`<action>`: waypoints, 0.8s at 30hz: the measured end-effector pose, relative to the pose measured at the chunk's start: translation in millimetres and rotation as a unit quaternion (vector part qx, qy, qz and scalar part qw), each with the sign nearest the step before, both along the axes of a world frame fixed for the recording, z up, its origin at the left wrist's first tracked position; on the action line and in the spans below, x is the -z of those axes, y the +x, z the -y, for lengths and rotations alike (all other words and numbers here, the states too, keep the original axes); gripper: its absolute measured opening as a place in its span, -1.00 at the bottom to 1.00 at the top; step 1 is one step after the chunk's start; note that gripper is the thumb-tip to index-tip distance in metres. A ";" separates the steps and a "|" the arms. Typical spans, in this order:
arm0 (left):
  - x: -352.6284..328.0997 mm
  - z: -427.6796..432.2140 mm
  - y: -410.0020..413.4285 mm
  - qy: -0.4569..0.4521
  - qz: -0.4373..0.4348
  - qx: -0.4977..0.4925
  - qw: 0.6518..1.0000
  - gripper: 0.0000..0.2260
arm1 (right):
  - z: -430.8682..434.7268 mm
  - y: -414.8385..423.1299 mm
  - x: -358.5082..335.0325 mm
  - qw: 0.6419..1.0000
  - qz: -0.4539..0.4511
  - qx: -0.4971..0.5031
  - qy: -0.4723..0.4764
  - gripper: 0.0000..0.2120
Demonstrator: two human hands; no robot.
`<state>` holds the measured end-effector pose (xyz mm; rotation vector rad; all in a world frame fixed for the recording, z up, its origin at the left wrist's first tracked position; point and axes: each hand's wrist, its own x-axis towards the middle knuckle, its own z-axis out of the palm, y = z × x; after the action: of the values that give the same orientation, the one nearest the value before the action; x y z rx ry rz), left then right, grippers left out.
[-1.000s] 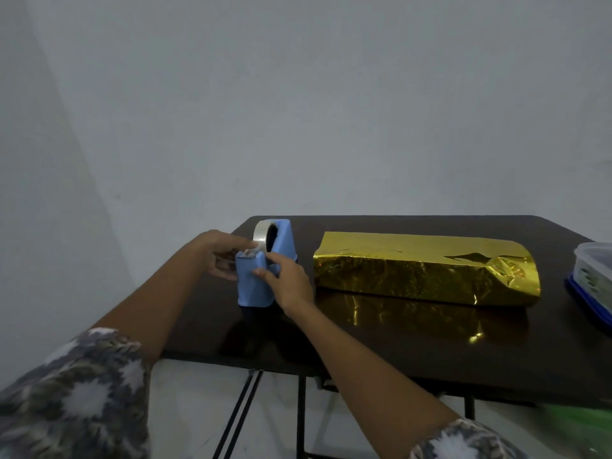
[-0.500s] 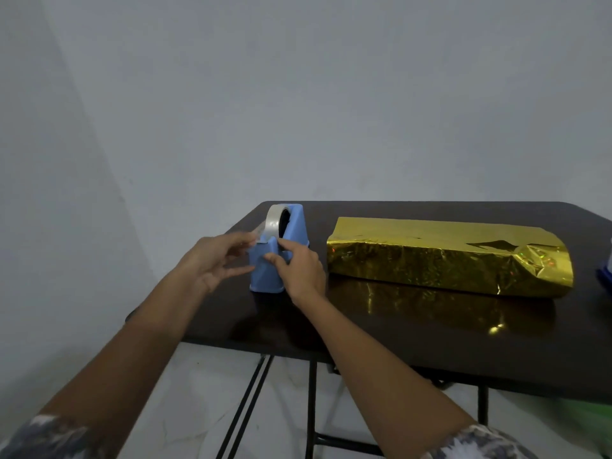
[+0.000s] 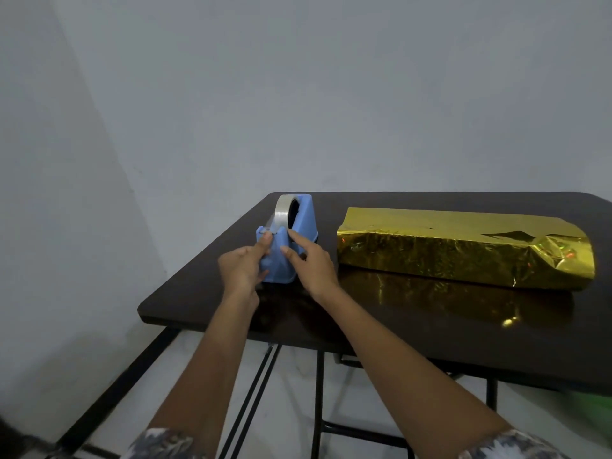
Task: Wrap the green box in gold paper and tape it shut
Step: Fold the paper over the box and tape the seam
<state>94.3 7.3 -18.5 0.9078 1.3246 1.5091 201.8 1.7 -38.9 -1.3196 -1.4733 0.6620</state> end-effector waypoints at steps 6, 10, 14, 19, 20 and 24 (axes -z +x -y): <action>3.7 5.4 2.0 -0.017 0.050 -0.002 0.999 -0.77 | 19.0 14.8 -10.0 0.998 -0.009 -0.067 -0.013 -0.52; 12.1 18.6 2.5 0.003 0.036 -0.035 0.999 -0.78 | 63.9 72.0 -36.0 0.982 0.115 0.059 0.135 -0.59; 19.6 49.9 20.2 0.102 -0.032 -0.035 0.994 -0.73 | 109.7 174.9 -60.4 0.917 0.095 0.350 0.169 -0.57; -13.1 70.1 88.9 0.205 -0.129 0.150 0.959 -0.91 | 131.5 267.7 -63.2 0.897 -0.168 0.389 -0.129 -0.17; -19.5 69.2 106.5 0.213 -0.145 0.193 0.947 -0.92 | 135.2 272.6 -62.4 0.900 -0.207 0.351 -0.154 -0.13; -40.6 64.2 161.7 0.221 -0.205 0.319 0.899 -0.94 | 140.6 275.0 -66.9 0.915 -0.268 0.248 -0.172 -0.25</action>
<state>255.9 -56.9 22.1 1.8296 0.8119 1.1279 476.8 -139.0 27.9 -1.5413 -0.5587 0.8755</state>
